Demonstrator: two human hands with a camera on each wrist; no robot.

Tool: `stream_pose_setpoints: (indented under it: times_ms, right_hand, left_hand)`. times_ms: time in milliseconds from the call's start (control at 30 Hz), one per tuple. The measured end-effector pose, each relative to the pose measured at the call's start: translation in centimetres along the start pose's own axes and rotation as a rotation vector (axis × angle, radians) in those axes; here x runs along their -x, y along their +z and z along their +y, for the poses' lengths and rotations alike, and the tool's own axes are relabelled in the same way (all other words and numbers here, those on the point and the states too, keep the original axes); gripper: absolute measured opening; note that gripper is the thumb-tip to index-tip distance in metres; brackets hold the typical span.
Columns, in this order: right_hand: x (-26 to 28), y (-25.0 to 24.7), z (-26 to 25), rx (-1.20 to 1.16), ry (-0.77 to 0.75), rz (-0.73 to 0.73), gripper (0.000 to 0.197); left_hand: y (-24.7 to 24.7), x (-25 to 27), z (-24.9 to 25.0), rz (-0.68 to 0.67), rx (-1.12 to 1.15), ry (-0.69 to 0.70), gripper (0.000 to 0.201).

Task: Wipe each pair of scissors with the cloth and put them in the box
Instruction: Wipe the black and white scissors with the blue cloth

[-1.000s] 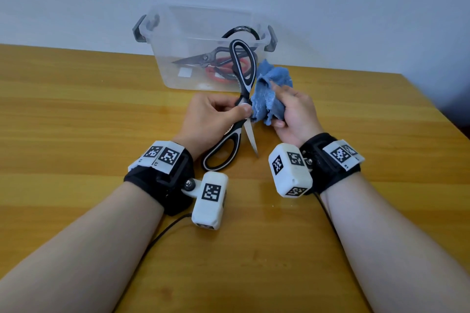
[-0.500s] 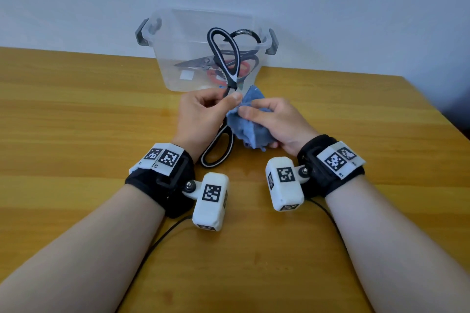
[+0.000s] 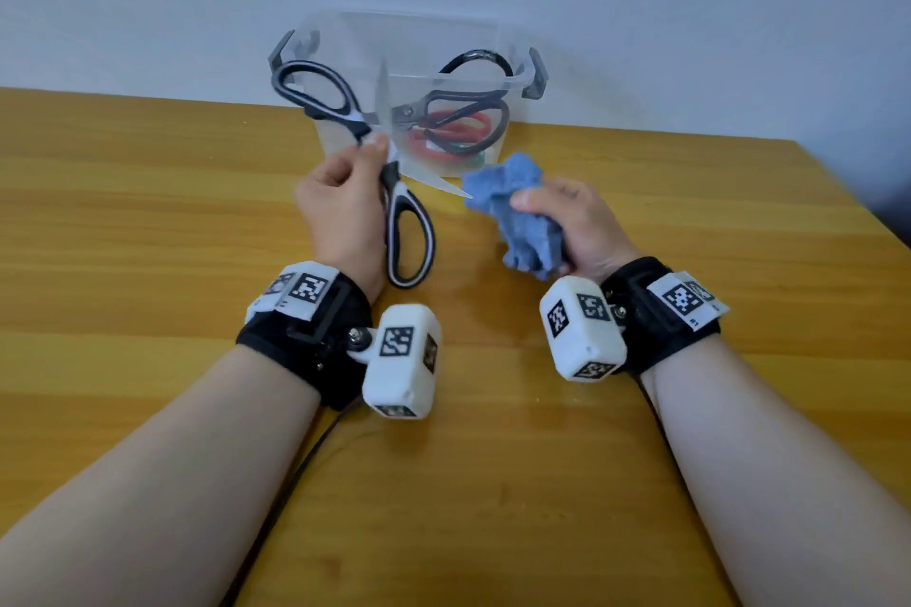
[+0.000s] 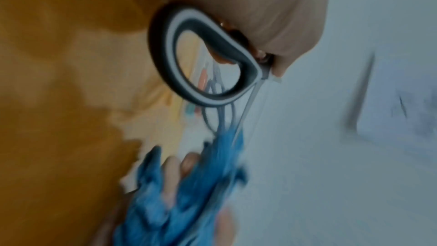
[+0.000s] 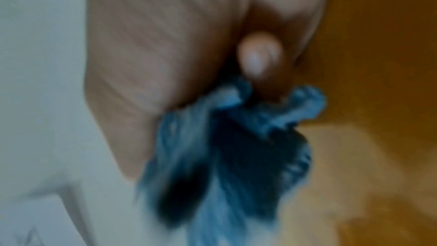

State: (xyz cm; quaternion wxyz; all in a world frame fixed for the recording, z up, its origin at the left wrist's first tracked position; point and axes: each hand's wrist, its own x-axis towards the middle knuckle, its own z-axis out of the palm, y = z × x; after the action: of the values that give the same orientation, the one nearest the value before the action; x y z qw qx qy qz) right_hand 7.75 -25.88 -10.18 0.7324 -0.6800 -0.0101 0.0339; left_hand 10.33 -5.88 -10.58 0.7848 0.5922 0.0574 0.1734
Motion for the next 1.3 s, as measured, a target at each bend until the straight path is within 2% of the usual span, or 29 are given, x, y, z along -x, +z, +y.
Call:
stream_pose_setpoints:
  times_ms: [67, 133, 233, 333, 433, 567, 867, 1067, 1167, 1233, 1300]
  right_hand:
    - [-0.2, -0.6, -0.3, -0.188, 0.025, 0.137, 0.028]
    - [-0.5, -0.6, -0.4, -0.313, 0.032, 0.197, 0.025]
    - [-0.6, 0.0, -0.1, -0.345, 0.012, 0.073, 0.023]
    - [-0.4, 0.8, 0.3, -0.231, -0.01, -0.075, 0.016]
    - [-0.4, 1.3, 0.4, -0.114, -0.013, -0.023, 0.013]
    - [-0.5, 1.2, 0.6, -0.062, -0.025, 0.077, 0.01]
    - [-0.4, 1.8, 0.6, -0.202, -0.085, 0.185, 0.01]
    - [-0.5, 1.5, 0.1, -0.361, -0.063, 0.289, 0.007]
    - [-1.1, 0.0, 0.1, -0.518, -0.059, 0.374, 0.005]
    - [-1.4, -1.1, 0.2, -0.619, -0.058, 0.399, 0.011]
    - [-1.3, -1.2, 0.1, -0.61, -0.011, 0.345, 0.02]
  left_hand:
    - [-0.2, -0.2, -0.1, -0.047, 0.015, -0.024, 0.036]
    - [0.1, 0.3, -0.2, -0.188, -0.057, 0.036, 0.045]
    - [0.5, 1.3, -0.3, -0.399, -0.175, 0.09, 0.047]
    - [0.7, 1.5, -0.4, -0.55, -0.241, 0.078, 0.039]
    - [0.6, 1.6, -0.5, -0.62, -0.284, 0.048, 0.034]
    - [0.7, 1.7, -0.4, -0.636, -0.302, 0.059, 0.022]
    - [1.0, 1.9, -0.3, -0.631, -0.278, 0.053, 0.009]
    - [0.9, 1.7, -0.7, -0.625, -0.314, 0.031, 0.015]
    - [0.8, 1.8, -0.8, -0.62, -0.338, 0.012, 0.026]
    - [0.6, 1.8, -0.7, -0.592, -0.285, 0.012, 0.025]
    - [0.5, 1.7, -0.8, -0.561, -0.218, 0.045, 0.036]
